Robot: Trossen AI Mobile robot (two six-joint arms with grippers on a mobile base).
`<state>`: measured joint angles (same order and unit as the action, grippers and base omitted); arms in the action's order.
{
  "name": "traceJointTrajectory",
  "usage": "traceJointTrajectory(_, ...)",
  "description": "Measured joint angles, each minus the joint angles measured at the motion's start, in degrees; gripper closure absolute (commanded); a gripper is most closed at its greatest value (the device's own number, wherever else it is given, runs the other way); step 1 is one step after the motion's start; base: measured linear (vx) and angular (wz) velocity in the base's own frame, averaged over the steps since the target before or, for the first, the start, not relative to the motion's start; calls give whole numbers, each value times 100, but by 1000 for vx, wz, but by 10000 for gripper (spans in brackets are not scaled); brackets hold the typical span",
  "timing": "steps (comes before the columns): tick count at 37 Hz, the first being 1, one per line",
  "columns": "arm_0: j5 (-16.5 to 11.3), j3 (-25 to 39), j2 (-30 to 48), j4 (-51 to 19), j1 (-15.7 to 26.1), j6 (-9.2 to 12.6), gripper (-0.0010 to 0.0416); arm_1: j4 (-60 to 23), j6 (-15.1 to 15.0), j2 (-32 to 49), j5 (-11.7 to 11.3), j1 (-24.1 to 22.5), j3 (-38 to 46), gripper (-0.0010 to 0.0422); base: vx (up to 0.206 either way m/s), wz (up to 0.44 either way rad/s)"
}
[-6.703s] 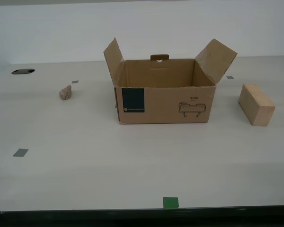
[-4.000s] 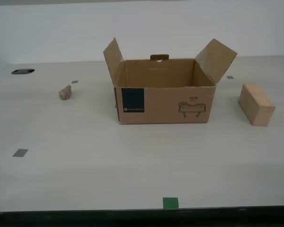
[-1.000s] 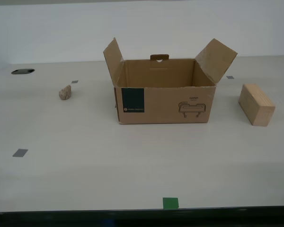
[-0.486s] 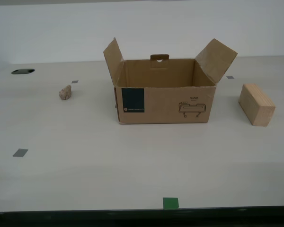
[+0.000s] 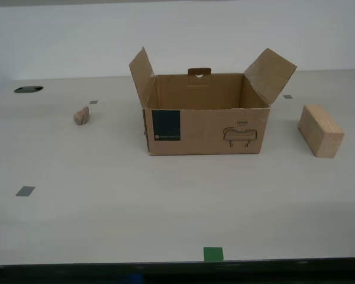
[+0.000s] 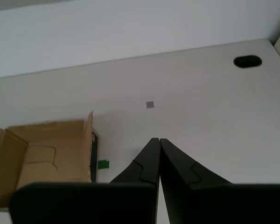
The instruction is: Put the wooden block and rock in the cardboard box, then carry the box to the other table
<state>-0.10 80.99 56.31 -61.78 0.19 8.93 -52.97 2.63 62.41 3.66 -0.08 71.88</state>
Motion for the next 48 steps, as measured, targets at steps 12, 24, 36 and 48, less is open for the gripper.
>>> traceJointTrajectory(12, -426, 929, 822, -1311, -4, -11, 406, -382, 0, 564, 4, 0, 337, 412, 0, 0)
traceJointTrajectory(24, -476, 1523, 1620, -1954, -4, -33, 406, -402, 0, 592, 7, 0, 343, 412, 0, 0)
traceJointTrajectory(36, -479, 1558, 2096, -2081, 2, -37, 406, -424, 0, 592, 7, 0, 343, 412, 0, 0)
traceJointTrajectory(48, -479, 1556, 2282, -2050, 2, -37, 406, -345, 0, 592, 7, 0, 343, 412, 0, 0)
